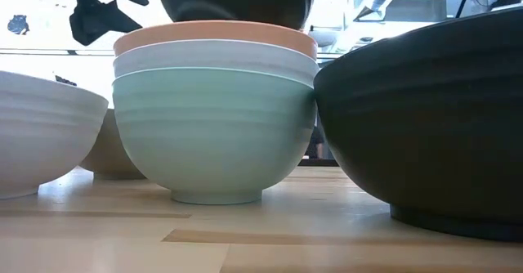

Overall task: Nest bowls inside each other
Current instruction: Stack the black bowl on the orange bowl

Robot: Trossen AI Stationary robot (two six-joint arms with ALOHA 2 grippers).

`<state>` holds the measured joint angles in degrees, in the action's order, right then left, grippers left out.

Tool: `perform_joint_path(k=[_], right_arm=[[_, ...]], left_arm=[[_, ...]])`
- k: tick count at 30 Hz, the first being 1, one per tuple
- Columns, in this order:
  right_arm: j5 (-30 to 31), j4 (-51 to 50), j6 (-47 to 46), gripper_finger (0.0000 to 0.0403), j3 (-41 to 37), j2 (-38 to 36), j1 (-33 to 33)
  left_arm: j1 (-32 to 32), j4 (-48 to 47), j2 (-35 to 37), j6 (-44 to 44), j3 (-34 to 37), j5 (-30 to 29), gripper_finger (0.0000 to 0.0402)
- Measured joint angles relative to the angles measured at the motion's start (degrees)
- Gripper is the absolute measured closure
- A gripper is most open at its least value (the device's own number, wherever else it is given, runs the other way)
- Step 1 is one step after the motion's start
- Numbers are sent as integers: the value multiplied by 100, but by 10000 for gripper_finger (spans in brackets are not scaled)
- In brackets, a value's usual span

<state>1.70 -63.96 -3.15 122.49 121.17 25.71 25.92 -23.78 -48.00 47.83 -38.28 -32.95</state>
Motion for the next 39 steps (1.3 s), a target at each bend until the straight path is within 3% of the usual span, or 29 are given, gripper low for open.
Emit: perform_joint_path(k=[6,13,21,30,39], right_arm=[[-182,-11,-186,370,-17,6,-32],[-637,230,-245,386,-190,11,-4],[-520,321,-431,352,-183,6,-44],[-637,435,-656,354,-186,269,-62],[-669,453,-1064,324,-185,250,-50]], left_arm=[[119,90,1,-55,0,-355,180],[117,78,1,-151,2,-469,180],[117,75,0,-153,0,-536,180],[117,50,1,-153,0,-590,180],[116,-21,-1,-153,2,-590,180]])
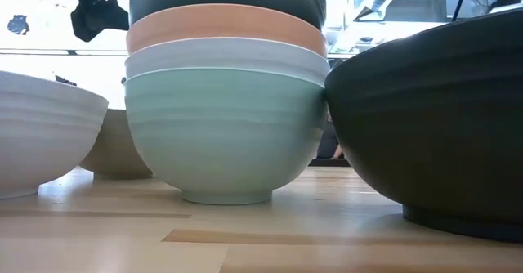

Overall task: Nest bowls inside each other
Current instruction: Stack the black bowl on the orange bowl

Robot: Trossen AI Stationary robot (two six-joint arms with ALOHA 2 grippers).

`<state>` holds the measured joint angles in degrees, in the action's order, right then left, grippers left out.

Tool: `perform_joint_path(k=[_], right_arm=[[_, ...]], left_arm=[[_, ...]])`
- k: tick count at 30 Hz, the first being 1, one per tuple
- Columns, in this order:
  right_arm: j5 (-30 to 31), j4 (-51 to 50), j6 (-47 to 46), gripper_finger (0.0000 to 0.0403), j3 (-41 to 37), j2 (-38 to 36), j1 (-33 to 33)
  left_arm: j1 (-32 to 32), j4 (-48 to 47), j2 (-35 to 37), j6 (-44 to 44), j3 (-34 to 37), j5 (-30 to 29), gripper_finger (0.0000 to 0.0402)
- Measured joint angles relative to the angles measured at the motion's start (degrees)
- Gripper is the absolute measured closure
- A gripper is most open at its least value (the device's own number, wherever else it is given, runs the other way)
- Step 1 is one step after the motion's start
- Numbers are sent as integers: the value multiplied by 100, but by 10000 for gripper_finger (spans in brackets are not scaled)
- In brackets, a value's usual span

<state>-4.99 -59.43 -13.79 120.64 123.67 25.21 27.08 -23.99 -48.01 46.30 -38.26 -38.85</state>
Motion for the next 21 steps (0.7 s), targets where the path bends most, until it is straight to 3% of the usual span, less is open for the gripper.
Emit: perform_joint_path(k=[13,21], right_arm=[[-123,181,-389,237,688,-56,-17],[-101,316,-594,266,324,46,-11]], left_arm=[[-1,-114,2,0,0,-20,180],[1,-112,0,-3,0,17,180]])
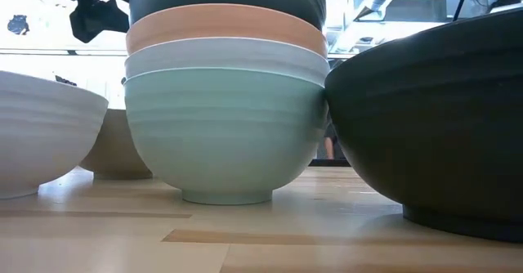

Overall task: Nest bowls inside each other
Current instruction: Stack the black bowl on the orange bowl

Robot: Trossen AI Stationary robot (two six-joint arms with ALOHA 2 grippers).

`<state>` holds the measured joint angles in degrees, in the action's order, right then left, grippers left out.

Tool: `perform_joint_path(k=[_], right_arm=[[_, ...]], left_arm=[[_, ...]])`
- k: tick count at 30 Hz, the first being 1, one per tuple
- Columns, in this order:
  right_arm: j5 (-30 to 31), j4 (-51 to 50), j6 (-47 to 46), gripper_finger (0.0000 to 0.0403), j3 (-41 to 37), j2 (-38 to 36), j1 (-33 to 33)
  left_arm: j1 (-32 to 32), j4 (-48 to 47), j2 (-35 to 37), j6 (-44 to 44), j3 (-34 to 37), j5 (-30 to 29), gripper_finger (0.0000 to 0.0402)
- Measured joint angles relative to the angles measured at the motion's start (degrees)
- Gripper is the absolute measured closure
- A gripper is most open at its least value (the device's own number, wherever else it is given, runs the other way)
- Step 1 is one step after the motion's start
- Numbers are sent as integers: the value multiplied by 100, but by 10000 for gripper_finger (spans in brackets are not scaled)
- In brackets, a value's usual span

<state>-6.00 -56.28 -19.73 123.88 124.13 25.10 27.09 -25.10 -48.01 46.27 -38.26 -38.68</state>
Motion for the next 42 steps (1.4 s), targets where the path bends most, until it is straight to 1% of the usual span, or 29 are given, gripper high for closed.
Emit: perform_joint_path(k=[2,9,11,15,19,24,27,30,35,39,42], right_arm=[[3,187,-47,283,-76,-6,-12],[7,244,-136,346,-198,-8,-7],[5,336,-218,359,-333,-8,-7],[5,307,-281,377,-331,-8,24],[12,358,-283,381,-333,-8,37],[102,374,-285,376,-332,-5,35],[132,639,-352,375,-324,146,31],[26,765,-386,379,-347,162,45],[256,897,-382,389,-297,131,44],[361,1035,-379,389,-244,86,-39],[547,1000,-379,386,-253,95,-84]], left_arm=[[-1,2,1,-14,0,0,180],[-2,2,2,-58,0,37,180],[0,0,0,-60,0,90,180],[-2,-1,0,-60,0,136,180],[0,-2,2,-82,0,138,180],[-1,-4,0,-121,0,137,180],[-2,-4,0,-121,0,138,180],[0,-11,0,-119,0,140,180],[0,-74,2,-117,0,140,180],[-2,-107,0,-114,0,138,180],[-2,-114,0,-86,0,140,180]])
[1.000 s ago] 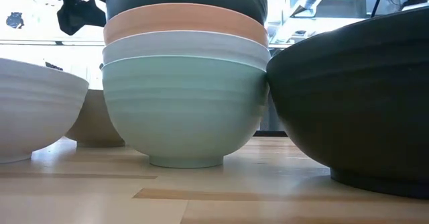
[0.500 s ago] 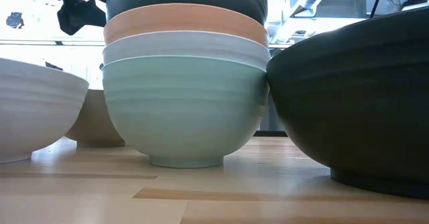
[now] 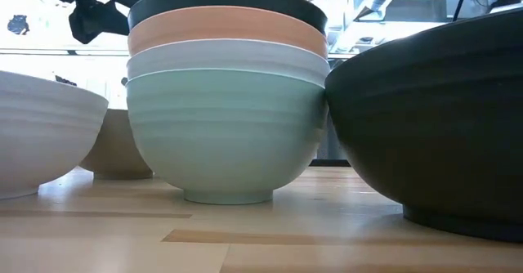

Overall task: Nest bowls inside each other
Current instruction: Stack the black bowl on the orange bowl

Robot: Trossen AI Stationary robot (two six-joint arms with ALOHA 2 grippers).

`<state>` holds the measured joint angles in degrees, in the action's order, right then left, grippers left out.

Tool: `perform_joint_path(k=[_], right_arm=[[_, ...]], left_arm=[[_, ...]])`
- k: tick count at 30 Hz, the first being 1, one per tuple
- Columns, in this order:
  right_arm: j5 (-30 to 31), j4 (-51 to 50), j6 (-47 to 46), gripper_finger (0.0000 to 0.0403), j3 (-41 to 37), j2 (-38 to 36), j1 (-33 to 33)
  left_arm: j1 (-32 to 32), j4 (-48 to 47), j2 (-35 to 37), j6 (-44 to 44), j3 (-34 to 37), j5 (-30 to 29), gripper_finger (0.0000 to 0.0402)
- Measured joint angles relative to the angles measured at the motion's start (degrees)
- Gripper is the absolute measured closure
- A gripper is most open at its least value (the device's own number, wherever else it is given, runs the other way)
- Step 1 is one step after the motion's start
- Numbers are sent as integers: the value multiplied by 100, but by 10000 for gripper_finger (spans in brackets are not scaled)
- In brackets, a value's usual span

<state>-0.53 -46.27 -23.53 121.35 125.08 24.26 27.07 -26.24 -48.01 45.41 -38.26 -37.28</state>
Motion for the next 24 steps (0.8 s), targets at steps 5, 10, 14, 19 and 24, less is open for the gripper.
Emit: perform_joint_path(k=[5,10,14,19,24], right_arm=[[12,87,-192,384,1,-47,-15],[-376,87,-351,372,7,-60,54],[-374,96,-350,395,7,-60,156],[-394,374,-794,398,16,54,267],[-366,1210,-1277,398,41,250,352]], left_arm=[[2,-7,1,83,0,161,180],[1,-24,0,89,0,234,180],[0,-16,0,89,0,205,180],[0,21,0,166,0,203,180],[0,26,0,286,0,291,180]])
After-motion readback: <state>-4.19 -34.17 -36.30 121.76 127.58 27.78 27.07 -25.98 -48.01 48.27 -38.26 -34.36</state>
